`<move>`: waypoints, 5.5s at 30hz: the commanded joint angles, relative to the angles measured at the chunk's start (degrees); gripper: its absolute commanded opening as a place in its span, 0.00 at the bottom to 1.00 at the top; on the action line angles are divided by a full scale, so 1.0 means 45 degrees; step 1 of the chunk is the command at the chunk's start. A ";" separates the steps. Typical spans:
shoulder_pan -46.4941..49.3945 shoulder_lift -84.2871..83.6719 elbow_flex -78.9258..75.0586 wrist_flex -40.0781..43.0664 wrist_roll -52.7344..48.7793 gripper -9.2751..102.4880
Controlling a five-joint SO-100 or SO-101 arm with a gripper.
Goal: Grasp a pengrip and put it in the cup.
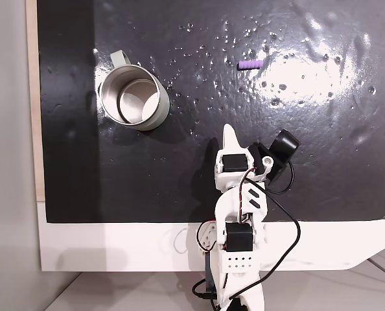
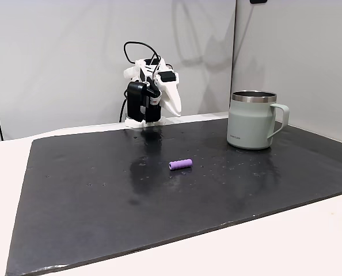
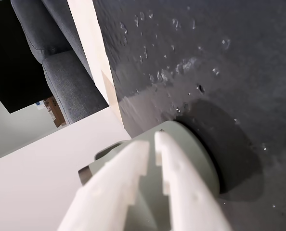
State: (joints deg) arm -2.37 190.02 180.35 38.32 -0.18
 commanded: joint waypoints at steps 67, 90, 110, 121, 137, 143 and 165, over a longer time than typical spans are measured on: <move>0.2285 -2.0937 -2.4473 0.6289 -0.2988 0.09; 0.1953 -2.5527 -2.4902 0.7051 -0.3945 0.16; 0.2070 -2.8633 -2.6270 0.5859 -0.2363 0.31; 0.1699 -3.0605 -2.8047 0.5801 -0.1992 0.28; 0.1641 -3.1406 -2.8164 0.5586 -0.1973 0.09; 0.1641 -3.0918 -2.8164 0.5781 -0.1758 0.08; 0.1230 -2.0820 -2.4453 1.0547 -0.1523 0.08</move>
State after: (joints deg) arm 3.78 89.56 70.84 83.76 -8.00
